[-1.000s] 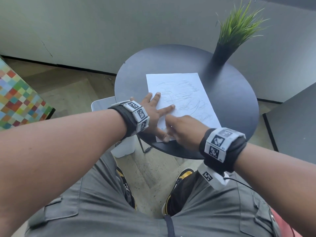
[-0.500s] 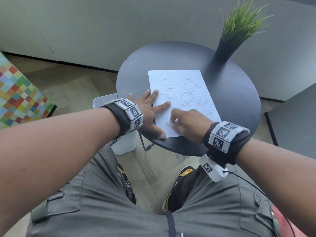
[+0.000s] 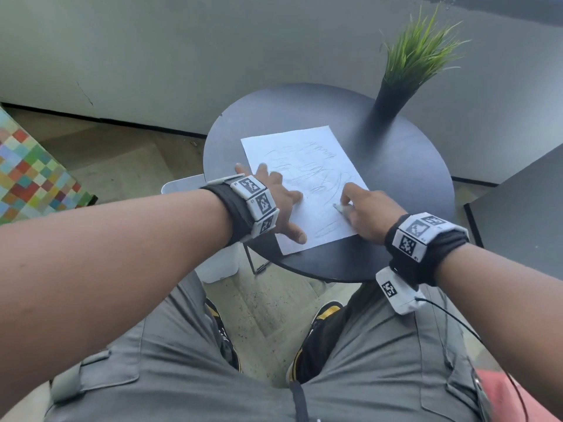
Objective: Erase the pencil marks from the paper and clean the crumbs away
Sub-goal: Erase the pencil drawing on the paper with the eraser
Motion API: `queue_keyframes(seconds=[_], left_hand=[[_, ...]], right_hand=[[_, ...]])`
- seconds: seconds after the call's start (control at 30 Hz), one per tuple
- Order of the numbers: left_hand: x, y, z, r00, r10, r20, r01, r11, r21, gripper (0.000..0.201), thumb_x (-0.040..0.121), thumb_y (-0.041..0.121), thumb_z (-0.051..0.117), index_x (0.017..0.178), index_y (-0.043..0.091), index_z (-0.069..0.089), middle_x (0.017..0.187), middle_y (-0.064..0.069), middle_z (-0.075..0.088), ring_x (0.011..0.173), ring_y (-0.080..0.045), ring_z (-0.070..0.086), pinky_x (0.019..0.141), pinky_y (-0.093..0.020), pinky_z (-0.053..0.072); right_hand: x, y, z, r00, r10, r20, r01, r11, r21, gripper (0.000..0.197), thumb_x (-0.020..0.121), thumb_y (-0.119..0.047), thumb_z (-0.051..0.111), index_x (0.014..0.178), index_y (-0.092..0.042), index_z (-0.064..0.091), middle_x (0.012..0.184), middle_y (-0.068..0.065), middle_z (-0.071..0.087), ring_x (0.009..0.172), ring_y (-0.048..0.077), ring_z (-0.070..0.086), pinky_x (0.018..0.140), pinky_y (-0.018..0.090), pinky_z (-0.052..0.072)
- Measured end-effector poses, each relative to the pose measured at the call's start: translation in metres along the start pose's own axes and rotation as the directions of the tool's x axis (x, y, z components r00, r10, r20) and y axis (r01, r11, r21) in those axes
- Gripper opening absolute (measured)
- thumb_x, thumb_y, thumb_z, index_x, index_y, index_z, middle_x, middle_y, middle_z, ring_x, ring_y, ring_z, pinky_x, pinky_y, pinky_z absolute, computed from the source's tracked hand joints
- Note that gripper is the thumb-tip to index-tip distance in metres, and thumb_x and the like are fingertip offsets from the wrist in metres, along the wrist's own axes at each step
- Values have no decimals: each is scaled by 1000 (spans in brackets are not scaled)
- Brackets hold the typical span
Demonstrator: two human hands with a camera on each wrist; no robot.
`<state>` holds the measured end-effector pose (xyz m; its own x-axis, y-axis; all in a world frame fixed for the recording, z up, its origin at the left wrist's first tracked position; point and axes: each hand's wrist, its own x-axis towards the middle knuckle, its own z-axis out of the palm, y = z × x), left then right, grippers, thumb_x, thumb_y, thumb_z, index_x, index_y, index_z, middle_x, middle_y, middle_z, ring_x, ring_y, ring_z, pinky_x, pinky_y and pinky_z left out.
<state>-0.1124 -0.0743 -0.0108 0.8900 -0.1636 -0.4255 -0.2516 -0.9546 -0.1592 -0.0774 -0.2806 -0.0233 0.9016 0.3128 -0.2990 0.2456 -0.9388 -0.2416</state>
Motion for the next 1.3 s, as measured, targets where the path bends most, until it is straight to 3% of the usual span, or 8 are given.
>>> queue_keyframes(seconds=[0.13, 0.4, 0.53, 0.7, 0.83, 0.97, 1.13, 1.3], left_hand=[[14, 13, -5, 975, 215, -57, -217, 976, -22, 107, 66, 84, 63, 153, 39, 22, 166, -5, 3, 151, -27, 6, 116, -60, 19], [16, 10, 7, 987, 162, 15, -162, 986, -39, 113, 61, 92, 56, 150, 55, -2, 166, -1, -9, 149, -30, 3, 103, -60, 36], [15, 10, 7, 990, 141, 31, -139, 989, -47, 114, 59, 95, 53, 149, 57, -6, 165, 1, -12, 149, -32, 1, 104, -64, 32], [13, 10, 6, 988, 147, 56, -143, 988, -65, 115, 62, 91, 57, 151, 54, -7, 165, 0, -16, 149, -35, -3, 107, -65, 29], [10, 12, 4, 988, 144, 60, -139, 987, -77, 117, 62, 90, 58, 152, 53, -6, 165, -1, -14, 149, -36, -3, 109, -62, 29], [11, 12, 1, 986, 149, 75, -144, 987, -70, 117, 63, 89, 58, 152, 52, -8, 166, -3, -15, 150, -38, -4, 110, -63, 28], [12, 15, 0, 988, 136, 70, -132, 989, -60, 118, 60, 90, 59, 152, 53, -7, 165, -3, -11, 148, -38, 0, 103, -63, 35], [12, 16, -2, 988, 139, 71, -138, 990, -22, 118, 62, 90, 57, 152, 52, -8, 166, -5, -10, 147, -39, 3, 104, -61, 35]], right_hand=[[3, -2, -4, 1000, -9, 10, 9, 1000, -15, 19, 96, -39, 46, 106, -22, 49, 94, 10, 57, 85, 31, 53, 77, 37, 49], [-34, -27, 13, 932, -323, 163, 344, 932, -117, 16, 98, -26, 43, 108, -14, 46, 96, 14, 61, 85, 31, 54, 66, 35, 38], [-13, -7, -5, 998, -59, 8, 59, 994, -89, 21, 98, -33, 42, 108, -15, 46, 102, 14, 58, 87, 34, 55, 76, 39, 49], [-35, -37, 17, 918, -339, 208, 365, 925, -106, 15, 96, -23, 45, 109, -17, 49, 92, 7, 56, 88, 31, 53, 68, 35, 38], [-7, -12, 0, 998, -67, -10, 66, 992, -108, 15, 96, -29, 42, 103, -16, 43, 100, 11, 58, 85, 32, 52, 71, 37, 45], [-33, -35, 17, 916, -359, 178, 379, 921, -94, 14, 97, -23, 47, 109, -16, 50, 95, 6, 59, 90, 30, 55, 66, 32, 34], [-10, -3, -1, 999, -52, -17, 49, 992, -112, 16, 96, -30, 42, 104, -16, 43, 98, 13, 56, 86, 35, 54, 73, 39, 47], [-34, -22, 12, 922, -334, 195, 357, 929, -95, 10, 97, -27, 46, 103, -19, 50, 93, 7, 60, 83, 27, 52, 69, 34, 40]])
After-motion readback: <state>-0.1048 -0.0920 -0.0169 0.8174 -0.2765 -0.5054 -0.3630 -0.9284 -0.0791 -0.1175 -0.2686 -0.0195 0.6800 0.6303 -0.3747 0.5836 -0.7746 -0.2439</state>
